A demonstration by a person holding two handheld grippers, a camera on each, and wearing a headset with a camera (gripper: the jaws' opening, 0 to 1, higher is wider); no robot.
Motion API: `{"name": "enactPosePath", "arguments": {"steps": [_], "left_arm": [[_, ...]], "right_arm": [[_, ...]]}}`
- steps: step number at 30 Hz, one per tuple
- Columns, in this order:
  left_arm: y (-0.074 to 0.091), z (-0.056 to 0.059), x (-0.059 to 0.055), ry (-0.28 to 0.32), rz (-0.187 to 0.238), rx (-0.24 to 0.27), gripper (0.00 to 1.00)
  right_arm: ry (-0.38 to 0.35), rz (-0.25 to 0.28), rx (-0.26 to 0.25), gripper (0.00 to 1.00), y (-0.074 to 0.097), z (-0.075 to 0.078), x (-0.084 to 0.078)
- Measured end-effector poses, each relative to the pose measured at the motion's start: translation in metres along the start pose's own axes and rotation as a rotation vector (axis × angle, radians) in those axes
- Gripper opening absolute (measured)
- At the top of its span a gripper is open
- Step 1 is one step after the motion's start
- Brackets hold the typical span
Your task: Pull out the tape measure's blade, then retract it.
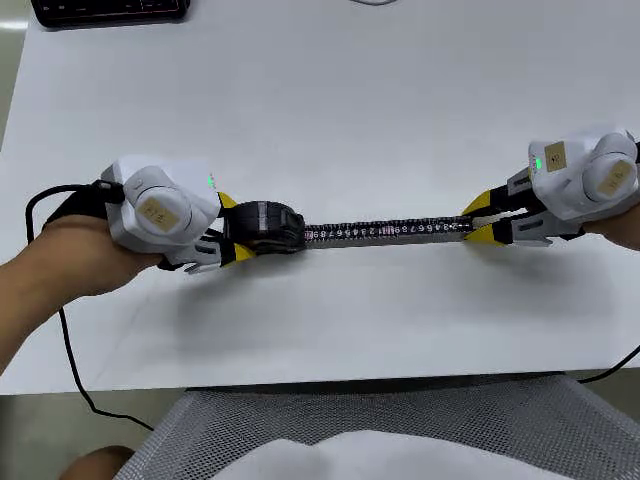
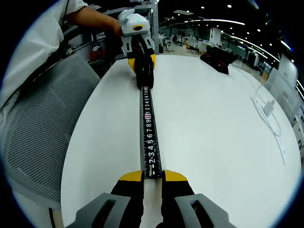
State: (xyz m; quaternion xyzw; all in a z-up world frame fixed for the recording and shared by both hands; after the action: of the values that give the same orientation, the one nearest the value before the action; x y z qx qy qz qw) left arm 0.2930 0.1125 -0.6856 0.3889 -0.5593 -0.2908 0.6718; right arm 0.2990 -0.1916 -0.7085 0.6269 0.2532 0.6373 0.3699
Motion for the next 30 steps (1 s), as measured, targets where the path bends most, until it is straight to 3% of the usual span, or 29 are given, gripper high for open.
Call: {"name": "enactPosePath", "arguments": {"steps": [30], "left_arm": [[0.0, 0.0, 0.001, 0.0, -0.005, 0.0, 0.26]], "right_arm": [[-0.001, -0.041, -0.001, 0.09, 0.013, 0.003, -0.014]]}}
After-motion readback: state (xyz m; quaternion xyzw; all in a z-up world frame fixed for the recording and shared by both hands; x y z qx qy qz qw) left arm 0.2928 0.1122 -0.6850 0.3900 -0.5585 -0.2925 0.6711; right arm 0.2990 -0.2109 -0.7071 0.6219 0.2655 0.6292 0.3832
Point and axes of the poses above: the centre of the closed fingertips' face, and the gripper's own axes: y roughly backward along the fingers, z roughly to its right, x roughly out of its top, the point moved 5 cm from there along y, roughly backward along the fingers, and after that the axes turned 9 degrees about -x, right-handed, at the moved point
